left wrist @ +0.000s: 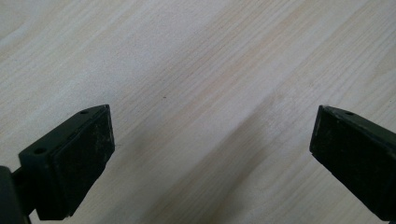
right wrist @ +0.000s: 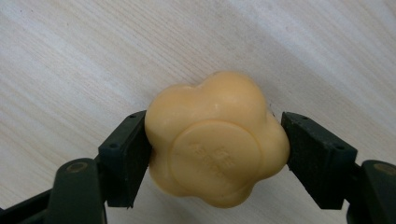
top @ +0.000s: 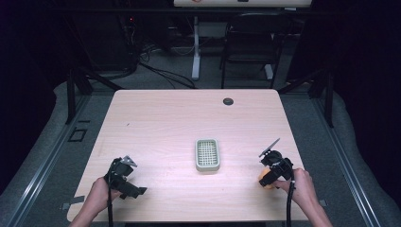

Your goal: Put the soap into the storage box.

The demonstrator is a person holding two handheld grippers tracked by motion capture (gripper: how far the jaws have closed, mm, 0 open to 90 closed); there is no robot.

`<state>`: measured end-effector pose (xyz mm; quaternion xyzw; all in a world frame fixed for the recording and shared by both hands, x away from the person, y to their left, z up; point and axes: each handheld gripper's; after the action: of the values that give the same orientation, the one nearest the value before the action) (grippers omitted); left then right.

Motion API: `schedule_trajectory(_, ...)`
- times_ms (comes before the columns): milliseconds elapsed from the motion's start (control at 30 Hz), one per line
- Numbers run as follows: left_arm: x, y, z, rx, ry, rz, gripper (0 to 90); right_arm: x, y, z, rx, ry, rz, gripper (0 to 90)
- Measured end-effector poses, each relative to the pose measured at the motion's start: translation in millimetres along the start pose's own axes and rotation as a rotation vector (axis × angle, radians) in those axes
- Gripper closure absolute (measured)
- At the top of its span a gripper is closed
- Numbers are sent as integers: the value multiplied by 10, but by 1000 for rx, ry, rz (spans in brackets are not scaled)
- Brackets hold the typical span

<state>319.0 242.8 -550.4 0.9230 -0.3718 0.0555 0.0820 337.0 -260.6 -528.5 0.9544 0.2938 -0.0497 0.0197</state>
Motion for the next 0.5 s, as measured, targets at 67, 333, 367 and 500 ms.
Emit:
schedule_trajectory(67,1,-1,1,0,-1,0,0,-1,2,10,2,0,1,266)
schedule_trajectory(333,-1,-2,1,5,0,-1,0,-20,15,-21,1,23,9,266)
schedule_trajectory(367,-1,-2,1,5,0,-1,0,-20,15,-21,1,23,9,266)
schedule_trajectory(500,-1,3,6,5,-3,-8,0,-38,-8,-20,19,81,41,266)
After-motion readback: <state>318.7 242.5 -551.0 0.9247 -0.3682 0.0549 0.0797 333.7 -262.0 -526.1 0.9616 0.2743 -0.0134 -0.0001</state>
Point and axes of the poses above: each handheld gripper's, and its own axes: z roughly forward along the jaws, x roughly out of its top, y roughly to its right, and after that the axes turned 15 degrees about -y, right-handed
